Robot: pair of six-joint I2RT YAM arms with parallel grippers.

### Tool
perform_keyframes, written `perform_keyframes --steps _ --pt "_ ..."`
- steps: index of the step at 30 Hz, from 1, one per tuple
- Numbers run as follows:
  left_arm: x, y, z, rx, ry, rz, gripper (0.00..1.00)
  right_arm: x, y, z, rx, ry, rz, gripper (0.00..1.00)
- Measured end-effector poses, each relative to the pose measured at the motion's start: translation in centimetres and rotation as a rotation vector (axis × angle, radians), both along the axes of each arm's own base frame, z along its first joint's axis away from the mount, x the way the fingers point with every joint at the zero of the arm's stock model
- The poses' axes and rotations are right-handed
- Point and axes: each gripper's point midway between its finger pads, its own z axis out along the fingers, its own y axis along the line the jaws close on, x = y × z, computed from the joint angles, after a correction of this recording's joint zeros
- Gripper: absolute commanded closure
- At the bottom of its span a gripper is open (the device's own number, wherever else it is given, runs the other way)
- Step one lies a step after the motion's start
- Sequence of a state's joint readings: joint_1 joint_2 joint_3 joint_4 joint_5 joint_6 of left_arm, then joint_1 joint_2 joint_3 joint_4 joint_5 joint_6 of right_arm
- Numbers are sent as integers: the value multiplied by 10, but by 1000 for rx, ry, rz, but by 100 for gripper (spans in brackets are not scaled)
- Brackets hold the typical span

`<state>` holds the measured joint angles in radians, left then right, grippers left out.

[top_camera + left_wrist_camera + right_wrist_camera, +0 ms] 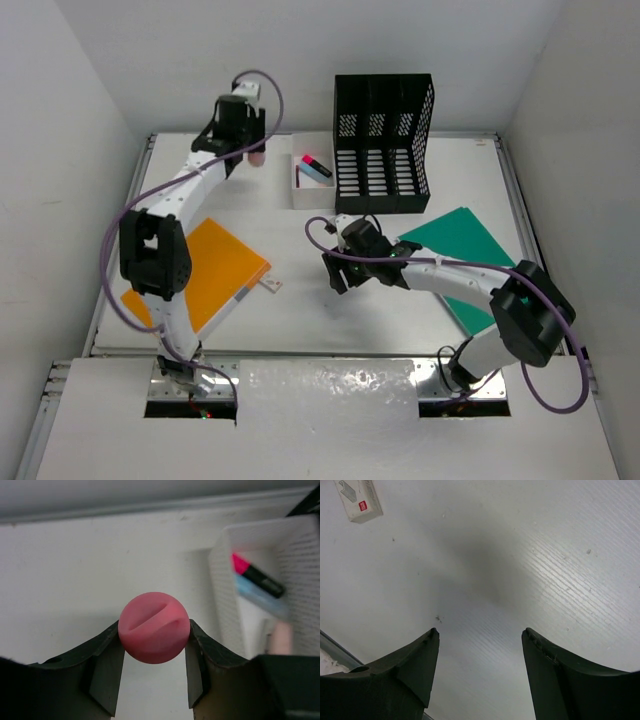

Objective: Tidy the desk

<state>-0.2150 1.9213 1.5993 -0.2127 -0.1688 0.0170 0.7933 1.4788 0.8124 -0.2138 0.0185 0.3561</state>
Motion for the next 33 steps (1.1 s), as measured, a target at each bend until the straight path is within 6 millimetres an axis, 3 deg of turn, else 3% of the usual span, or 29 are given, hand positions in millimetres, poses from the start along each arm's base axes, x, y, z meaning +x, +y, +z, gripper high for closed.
perform_keyframes --steps 5,7,9,12,18,21,24,27,33 --pt "-10 -45 126 -122 -187 -132 100 2 6 -4 2 17 10 36" --pt "-19 -63 155 -178 -239 -190 100 3 9 -3 8 18 14 36" --pt "-24 -83 166 -226 -257 -247 100 4 11 -1 15 14 16 36" --pt "-25 -111 150 -282 -231 -332 100 6 13 2 21 9 16 36" --pt "-9 -154 61 -384 -51 -416 100 6 13 2 20 9 15 36" --pt "1 -166 8 -401 49 -414 100 6 11 3 15 6 9 36" --pt "8 -170 -29 -398 115 -399 100 7 9 5 13 0 4 36" --pt "15 -173 -48 -389 145 -387 100 8 8 7 10 -10 -2 36" --pt "23 -164 -53 -331 149 -324 100 9 7 8 7 -15 -6 36"
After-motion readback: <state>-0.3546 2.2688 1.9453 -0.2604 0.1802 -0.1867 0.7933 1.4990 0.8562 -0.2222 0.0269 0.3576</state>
